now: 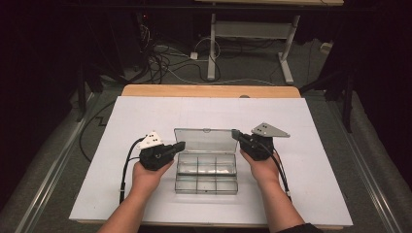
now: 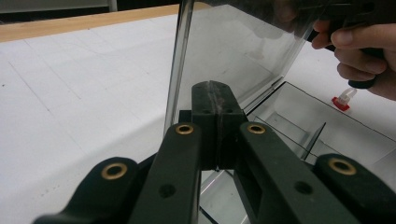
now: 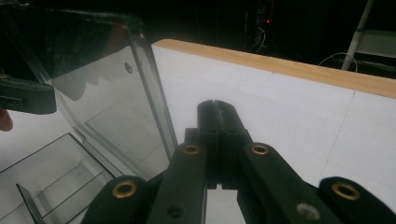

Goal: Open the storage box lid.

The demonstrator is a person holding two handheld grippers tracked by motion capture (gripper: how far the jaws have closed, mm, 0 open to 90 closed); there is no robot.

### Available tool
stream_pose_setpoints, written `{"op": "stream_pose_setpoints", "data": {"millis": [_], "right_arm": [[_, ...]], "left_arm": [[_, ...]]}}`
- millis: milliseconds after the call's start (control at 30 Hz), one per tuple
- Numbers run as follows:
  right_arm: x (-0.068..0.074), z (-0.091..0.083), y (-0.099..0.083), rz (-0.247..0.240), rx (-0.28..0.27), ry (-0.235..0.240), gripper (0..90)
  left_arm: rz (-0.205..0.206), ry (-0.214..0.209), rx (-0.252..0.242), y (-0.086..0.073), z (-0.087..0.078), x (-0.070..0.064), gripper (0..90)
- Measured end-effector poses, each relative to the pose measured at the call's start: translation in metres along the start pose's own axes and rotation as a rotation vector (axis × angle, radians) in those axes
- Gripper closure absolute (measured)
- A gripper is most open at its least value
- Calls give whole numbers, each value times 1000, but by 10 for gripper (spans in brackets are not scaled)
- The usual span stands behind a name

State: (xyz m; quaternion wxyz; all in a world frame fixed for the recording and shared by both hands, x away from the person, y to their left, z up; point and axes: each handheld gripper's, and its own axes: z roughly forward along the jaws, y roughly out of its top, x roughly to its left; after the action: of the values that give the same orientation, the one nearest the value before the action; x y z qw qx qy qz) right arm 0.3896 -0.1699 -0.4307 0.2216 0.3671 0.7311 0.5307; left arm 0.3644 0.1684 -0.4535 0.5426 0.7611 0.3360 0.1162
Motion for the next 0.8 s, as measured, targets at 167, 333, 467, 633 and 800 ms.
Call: {"op": "stream_pose_setpoints", "data": {"millis": [167,333,467,633,800], "right_arm": [[-2,1,0,11,-1,-2,900],[-3,3,0,15,5,-9,900],[-3,6,1,9,8,-6,900],[-4,9,0,13,12,-12,900],[-6,11,0,21,15,-14,900]], "left_arm": [[-4,4,7,-1,2,3,875],[-3,6,13,-2,3,4,875],[-11,4,16,-3,1,5,875],[-20,14,9,-2,0,7,875],[-25,14,8,-2,1,9,875]]}}
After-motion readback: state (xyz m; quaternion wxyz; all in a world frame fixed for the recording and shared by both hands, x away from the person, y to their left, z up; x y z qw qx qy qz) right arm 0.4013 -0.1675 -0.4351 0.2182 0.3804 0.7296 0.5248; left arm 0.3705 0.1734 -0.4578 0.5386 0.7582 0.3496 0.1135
